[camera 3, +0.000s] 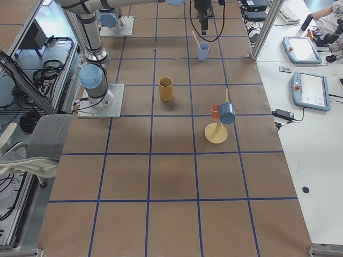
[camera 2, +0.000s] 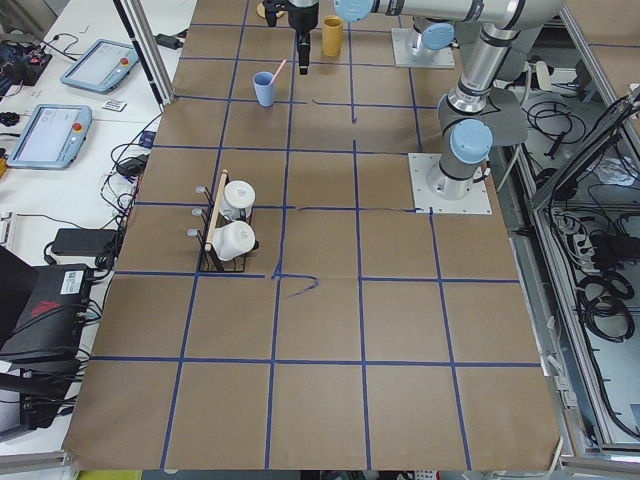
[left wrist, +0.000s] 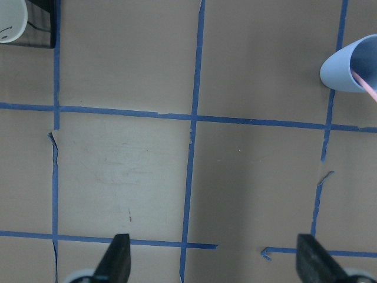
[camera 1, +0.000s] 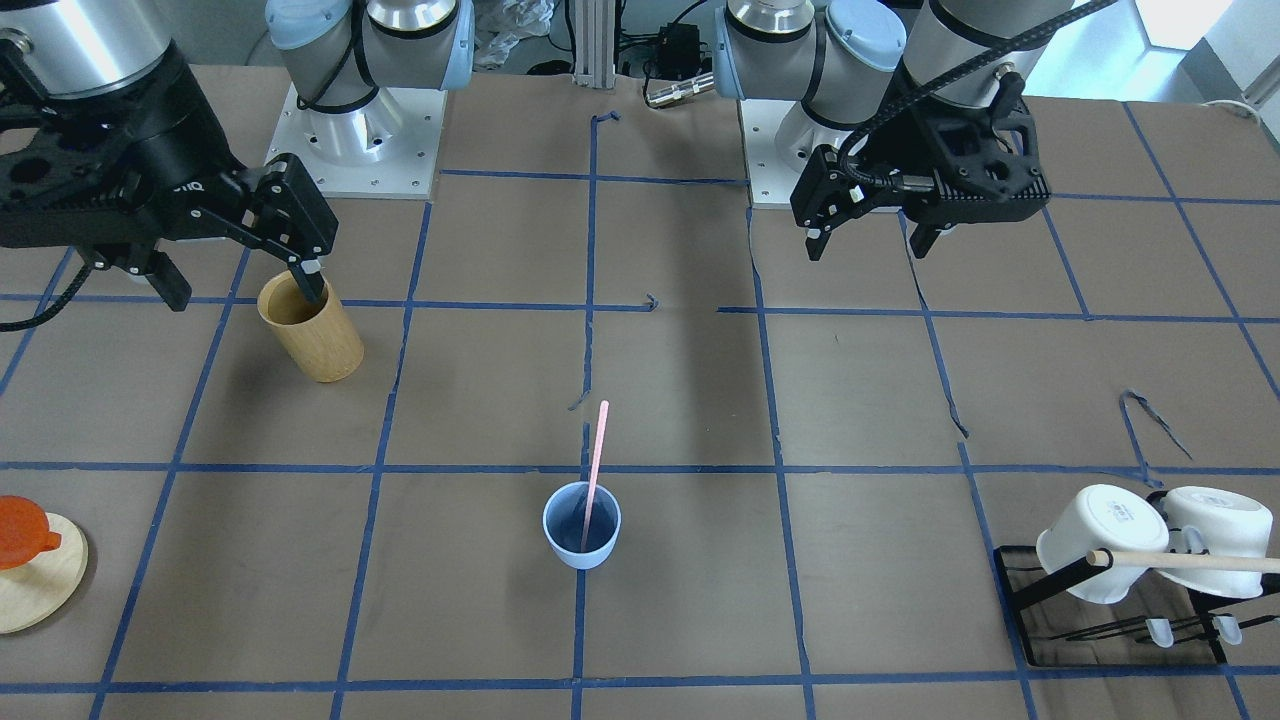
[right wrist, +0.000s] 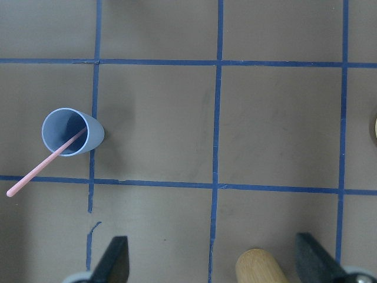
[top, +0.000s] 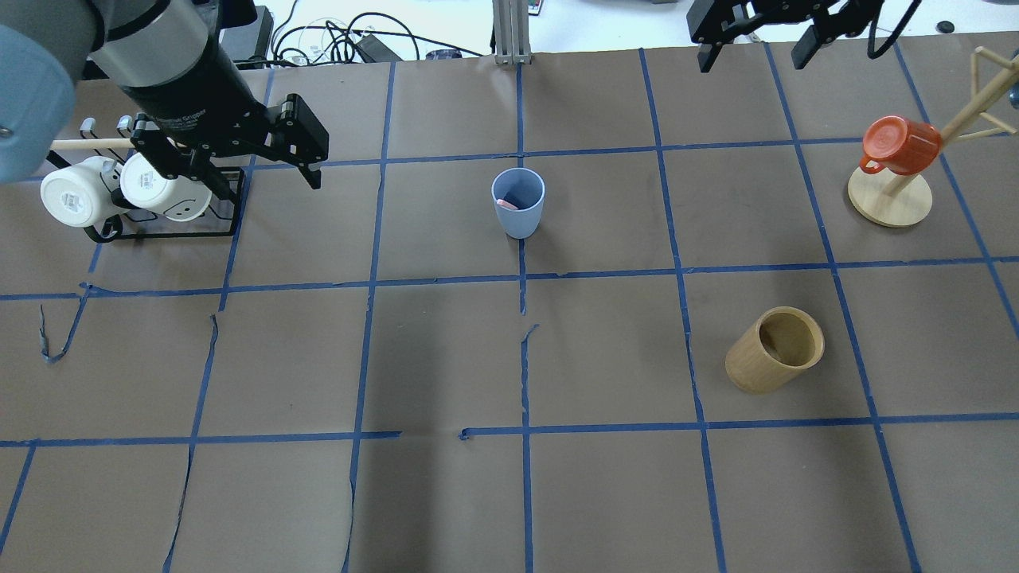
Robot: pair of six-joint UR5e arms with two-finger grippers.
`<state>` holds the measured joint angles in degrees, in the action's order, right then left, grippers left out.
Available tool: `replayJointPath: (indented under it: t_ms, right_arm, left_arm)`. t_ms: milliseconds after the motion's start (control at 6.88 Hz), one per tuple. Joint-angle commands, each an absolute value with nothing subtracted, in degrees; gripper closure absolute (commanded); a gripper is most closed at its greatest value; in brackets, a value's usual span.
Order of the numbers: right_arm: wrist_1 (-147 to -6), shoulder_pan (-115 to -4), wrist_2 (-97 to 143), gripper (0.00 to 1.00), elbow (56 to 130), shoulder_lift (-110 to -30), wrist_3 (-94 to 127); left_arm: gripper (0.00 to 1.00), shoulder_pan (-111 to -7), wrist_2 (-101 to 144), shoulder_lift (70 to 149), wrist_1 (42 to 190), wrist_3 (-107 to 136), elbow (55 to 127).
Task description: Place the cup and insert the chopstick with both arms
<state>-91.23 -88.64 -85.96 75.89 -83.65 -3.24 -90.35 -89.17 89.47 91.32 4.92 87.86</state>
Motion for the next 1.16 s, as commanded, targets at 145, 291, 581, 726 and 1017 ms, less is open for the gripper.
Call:
replayJointPath:
  t_ms: [145,291,581,726,1017]
  right_arm:
    - [-91.0,-88.5,-86.4,0.0,76.2,-85.2,-6.7]
    - [-91.2,-88.5,-86.2,0.0,77.1,-85.3,-9.1]
    - [-91.4,-88.4,-86.7,0.0,79.5,-87.3,-9.1]
    - [-91.2,-89.0,-91.1,0.0,81.1,-89.4,-7.8]
    - [-91.5,-89.3,-92.6,0.0,85.2,-92.1,-2.7]
  left_arm:
    - [0.0,-90.4,-89.1,89.5,91.2,4.9,87.9]
    - [0.0,-90.4,-89.1,89.5,91.3,4.9,87.7]
    - [0.0,-90.4,-89.0,89.5,91.2,4.9,87.7]
    - [0.0,-90.4,-89.0,89.5,91.3,4.9,87.5]
    - [0.0,-90.4,-89.0,89.5,91.2,4.9,87.5]
